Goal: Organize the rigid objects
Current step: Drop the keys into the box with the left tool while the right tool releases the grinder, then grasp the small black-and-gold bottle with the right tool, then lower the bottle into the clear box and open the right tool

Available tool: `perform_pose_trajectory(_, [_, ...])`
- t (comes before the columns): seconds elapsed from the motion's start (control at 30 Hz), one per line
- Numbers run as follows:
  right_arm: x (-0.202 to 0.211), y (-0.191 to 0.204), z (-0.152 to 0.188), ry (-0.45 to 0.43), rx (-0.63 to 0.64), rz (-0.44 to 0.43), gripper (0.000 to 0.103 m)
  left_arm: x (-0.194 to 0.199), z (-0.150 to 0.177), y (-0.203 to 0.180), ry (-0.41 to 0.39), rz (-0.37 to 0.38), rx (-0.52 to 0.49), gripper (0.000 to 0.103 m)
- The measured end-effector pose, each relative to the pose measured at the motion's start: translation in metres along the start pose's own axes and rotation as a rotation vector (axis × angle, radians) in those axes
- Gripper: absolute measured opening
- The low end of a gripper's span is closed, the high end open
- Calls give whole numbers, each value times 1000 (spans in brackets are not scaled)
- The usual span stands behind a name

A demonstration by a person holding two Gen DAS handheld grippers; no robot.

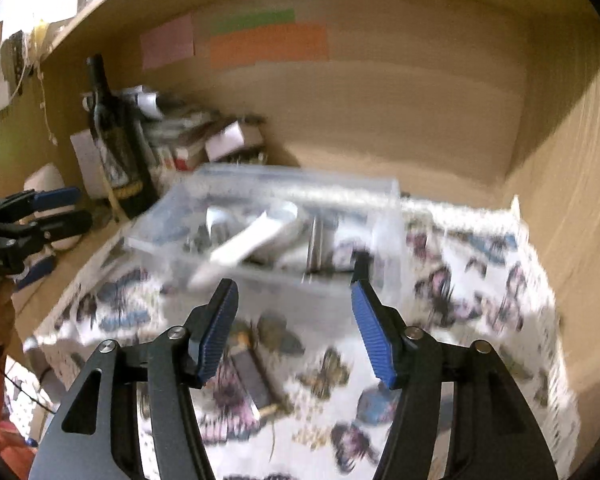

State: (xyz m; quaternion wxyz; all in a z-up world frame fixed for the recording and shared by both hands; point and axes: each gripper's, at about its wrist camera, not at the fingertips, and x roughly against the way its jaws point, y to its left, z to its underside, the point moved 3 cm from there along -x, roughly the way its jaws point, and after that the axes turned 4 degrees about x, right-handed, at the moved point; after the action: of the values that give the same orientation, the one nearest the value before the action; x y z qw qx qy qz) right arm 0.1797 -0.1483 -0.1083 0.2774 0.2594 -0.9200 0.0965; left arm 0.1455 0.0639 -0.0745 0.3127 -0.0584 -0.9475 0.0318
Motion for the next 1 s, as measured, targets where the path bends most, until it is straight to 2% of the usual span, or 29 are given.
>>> perform_pose_trajectory(0.23, [-40, 26, 40, 173, 55, -59, 55, -17, 44, -1, 91, -14, -10, 81])
perform_pose_trajectory(0.3, [-49, 31, 46, 207, 76, -57, 46, -19, 52, -4, 98, -14, -13, 81])
perform_pose_trajectory(0.37, [-61, 36, 52, 254, 96, -55, 30, -19, 59, -6, 97, -10, -12, 81])
perform_pose_trajectory(0.4, [-63, 37, 53, 253, 102, -47, 30, -19, 60, -7, 93, -8, -12, 81])
perform_pose_trajectory(0.47, [-62, 38, 53, 246, 102, -52, 22, -14, 63, -7, 63, -9, -9, 81])
perform_pose_trajectory(0.7, [-42, 37, 49, 176, 80, -42, 22, 3, 54, 4, -7, -19, 20, 81])
perform_pose_trajectory(1.0, [1, 19, -11, -37, 28, -7, 22, 20, 17, 12, -114, -39, 74, 81])
